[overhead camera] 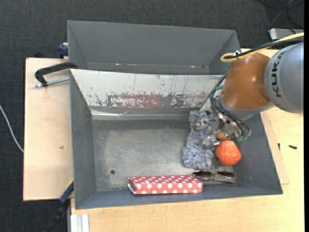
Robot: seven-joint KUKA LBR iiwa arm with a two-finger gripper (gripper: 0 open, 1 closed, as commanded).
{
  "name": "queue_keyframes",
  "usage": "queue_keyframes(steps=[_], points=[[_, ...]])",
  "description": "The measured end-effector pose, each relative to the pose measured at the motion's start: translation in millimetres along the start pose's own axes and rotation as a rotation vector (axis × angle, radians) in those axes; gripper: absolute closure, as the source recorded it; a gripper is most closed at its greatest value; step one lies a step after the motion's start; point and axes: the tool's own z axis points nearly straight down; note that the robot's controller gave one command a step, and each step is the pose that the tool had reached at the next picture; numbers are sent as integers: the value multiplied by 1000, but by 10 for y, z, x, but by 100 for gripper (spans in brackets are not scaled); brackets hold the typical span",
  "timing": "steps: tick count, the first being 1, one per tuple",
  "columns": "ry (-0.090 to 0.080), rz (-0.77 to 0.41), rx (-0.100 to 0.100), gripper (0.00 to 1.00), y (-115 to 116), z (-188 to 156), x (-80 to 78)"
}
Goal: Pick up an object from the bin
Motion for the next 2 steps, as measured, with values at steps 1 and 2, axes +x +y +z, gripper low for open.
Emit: queue_keyframes(steps=[1, 2], points=[[0, 0, 0, 100, 0, 0, 0], [-14, 43, 3, 100, 99, -1457, 64]])
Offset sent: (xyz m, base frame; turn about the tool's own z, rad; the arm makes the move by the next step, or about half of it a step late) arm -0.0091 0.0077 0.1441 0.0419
